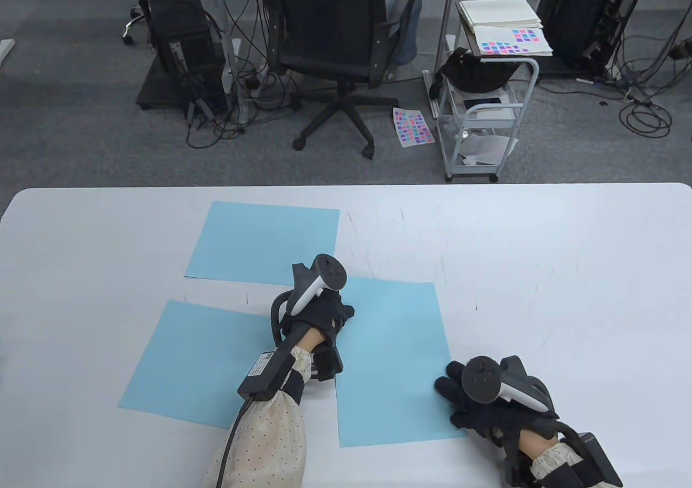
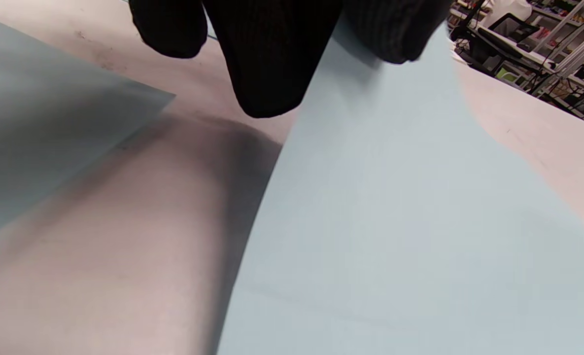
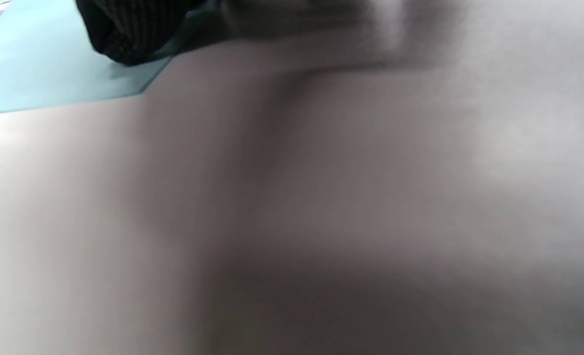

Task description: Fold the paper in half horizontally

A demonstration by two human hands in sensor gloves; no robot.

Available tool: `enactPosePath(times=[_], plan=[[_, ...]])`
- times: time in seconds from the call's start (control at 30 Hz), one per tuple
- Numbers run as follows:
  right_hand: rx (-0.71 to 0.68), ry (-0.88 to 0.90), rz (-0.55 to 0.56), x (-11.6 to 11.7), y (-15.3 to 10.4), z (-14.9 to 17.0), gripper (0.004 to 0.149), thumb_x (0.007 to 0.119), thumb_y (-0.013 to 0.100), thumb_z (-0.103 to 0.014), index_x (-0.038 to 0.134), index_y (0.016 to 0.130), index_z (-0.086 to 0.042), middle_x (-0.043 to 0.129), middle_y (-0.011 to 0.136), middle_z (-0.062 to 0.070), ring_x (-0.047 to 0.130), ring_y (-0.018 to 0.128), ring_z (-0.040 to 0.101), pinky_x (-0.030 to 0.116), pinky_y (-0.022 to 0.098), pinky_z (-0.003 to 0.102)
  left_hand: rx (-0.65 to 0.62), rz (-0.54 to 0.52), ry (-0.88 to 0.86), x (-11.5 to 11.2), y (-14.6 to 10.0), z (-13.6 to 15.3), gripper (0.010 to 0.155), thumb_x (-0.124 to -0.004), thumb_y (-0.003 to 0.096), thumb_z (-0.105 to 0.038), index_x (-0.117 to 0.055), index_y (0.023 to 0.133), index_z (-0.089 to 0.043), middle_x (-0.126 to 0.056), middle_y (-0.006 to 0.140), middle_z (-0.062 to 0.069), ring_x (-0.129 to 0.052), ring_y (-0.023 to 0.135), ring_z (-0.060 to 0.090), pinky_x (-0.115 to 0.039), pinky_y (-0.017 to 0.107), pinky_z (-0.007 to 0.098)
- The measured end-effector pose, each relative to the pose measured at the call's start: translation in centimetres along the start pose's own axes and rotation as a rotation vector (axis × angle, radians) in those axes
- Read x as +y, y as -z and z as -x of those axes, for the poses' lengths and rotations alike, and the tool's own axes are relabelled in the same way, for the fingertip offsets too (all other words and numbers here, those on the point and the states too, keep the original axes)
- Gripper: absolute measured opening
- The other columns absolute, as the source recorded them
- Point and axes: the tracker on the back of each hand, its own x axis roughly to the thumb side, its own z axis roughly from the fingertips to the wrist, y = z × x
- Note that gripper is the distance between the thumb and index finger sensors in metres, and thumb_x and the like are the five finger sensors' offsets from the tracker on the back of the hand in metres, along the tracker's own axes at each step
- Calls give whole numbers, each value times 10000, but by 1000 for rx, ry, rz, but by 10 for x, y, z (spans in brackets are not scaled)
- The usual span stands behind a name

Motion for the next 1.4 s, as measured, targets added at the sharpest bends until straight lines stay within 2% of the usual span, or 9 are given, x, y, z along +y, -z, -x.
enactPosePath(times=[0.07,0.13,0.23,0.33,0.43,0.63,0.83,1.4], plan=[[1,-5,2,0,1,-1,664,689,461,-421,339,1024,-457,140,1161,-163,46,1070,284,86,730,651,-18,-14,0,4,-4,-1,848,-773,458,-397,-169,1049,-332,-879,850,-272,-927,867,56,-664,800,418],[3,1,0,0,2,-1,664,688,462,-421,336,1024,-458,133,1159,-168,40,1068,283,83,729,652,-34,-41,-1,8,-9,-1,737,-770,460,-395,-323,1044,-447,-899,857,-280,-907,904,64,-653,808,426],[6,12,0,1,2,-1,663,684,463,-422,332,1023,-464,129,1157,-174,29,1066,273,82,730,649,-59,-76,15,14,-17,-3,543,-770,459,-398,-590,952,-537,-933,853,-281,-875,954,79,-635,817,446],[11,13,1,1,2,-1,663,678,464,-425,325,1024,-465,123,1157,-176,25,1065,273,82,730,649,-94,-107,8,16,-25,-5,451,-756,453,-422,-709,886,-540,-957,860,-263,-872,964,98,-636,814,456],[19,15,2,0,3,-1,664,675,466,-426,320,1025,-464,119,1157,-174,24,1065,272,83,731,648,-140,-112,-4,16,-36,-4,448,-751,431,-478,-744,875,-536,-955,888,-238,-867,971,121,-636,810,465],[31,36,5,0,5,-2,666,668,466,-427,310,1026,-466,106,1154,-178,10,1060,265,84,733,645,-198,-94,21,8,-54,0,446,-750,422,-497,-768,866,-533,-930,932,-234,-848,992,136,-628,812,475],[39,43,1,0,5,-1,664,671,465,-427,313,1023,-472,105,1152,-184,6,1060,256,95,738,641,-226,-83,137,-4,-69,6,449,-747,418,-493,-770,865,-530,-893,971,-240,-812,1021,147,-611,817,490],[40,63,-2,0,6,0,664,670,464,-430,308,1018,-484,96,1144,-200,-11,1053,236,89,740,630,-256,-47,258,-42,-87,25,444,-762,404,-491,-784,843,-554,-820,1013,-294,-717,1080,117,-577,835,497]])
